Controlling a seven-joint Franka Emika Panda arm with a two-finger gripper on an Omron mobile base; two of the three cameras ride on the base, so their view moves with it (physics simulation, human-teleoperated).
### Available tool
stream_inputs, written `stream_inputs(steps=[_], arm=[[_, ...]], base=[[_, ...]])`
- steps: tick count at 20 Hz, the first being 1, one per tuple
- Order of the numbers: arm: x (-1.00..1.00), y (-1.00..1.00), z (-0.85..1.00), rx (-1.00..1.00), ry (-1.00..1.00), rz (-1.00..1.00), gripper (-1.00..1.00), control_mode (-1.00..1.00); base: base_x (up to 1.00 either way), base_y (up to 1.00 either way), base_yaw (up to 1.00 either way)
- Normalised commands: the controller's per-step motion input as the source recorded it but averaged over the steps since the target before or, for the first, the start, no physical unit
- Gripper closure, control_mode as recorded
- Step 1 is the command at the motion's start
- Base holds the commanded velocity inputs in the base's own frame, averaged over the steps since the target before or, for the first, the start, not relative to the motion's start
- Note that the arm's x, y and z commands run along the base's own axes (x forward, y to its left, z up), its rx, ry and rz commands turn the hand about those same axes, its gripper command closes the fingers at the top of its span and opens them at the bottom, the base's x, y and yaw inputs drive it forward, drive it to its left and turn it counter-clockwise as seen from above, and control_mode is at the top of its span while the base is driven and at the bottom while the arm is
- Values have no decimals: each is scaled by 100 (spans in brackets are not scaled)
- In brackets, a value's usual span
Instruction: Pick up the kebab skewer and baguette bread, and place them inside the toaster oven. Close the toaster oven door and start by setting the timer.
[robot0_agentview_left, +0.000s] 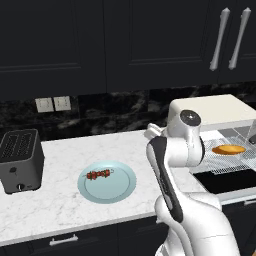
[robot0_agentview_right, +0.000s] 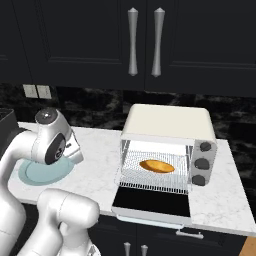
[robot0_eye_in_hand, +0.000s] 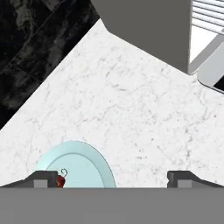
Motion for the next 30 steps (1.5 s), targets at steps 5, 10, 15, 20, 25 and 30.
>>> stream_inputs(steps=[5,10,15,20,25,30], arm=[[31,51,0,-3,10,17,-100,-100],[10,67,-8,0,21,6,-100,-100],[1,81,-9,0,19,-1,-100,-100],[5,44,-15,7,19,-2,-100,-100],[1,24,-38,8,8,-2,-100,-100],[10,22,-41,1,0,0,-100,-100]], base=[[0,0,0],[0,0,0],[0,0,0],[0,0,0],[0,0,0],[0,0,0]])
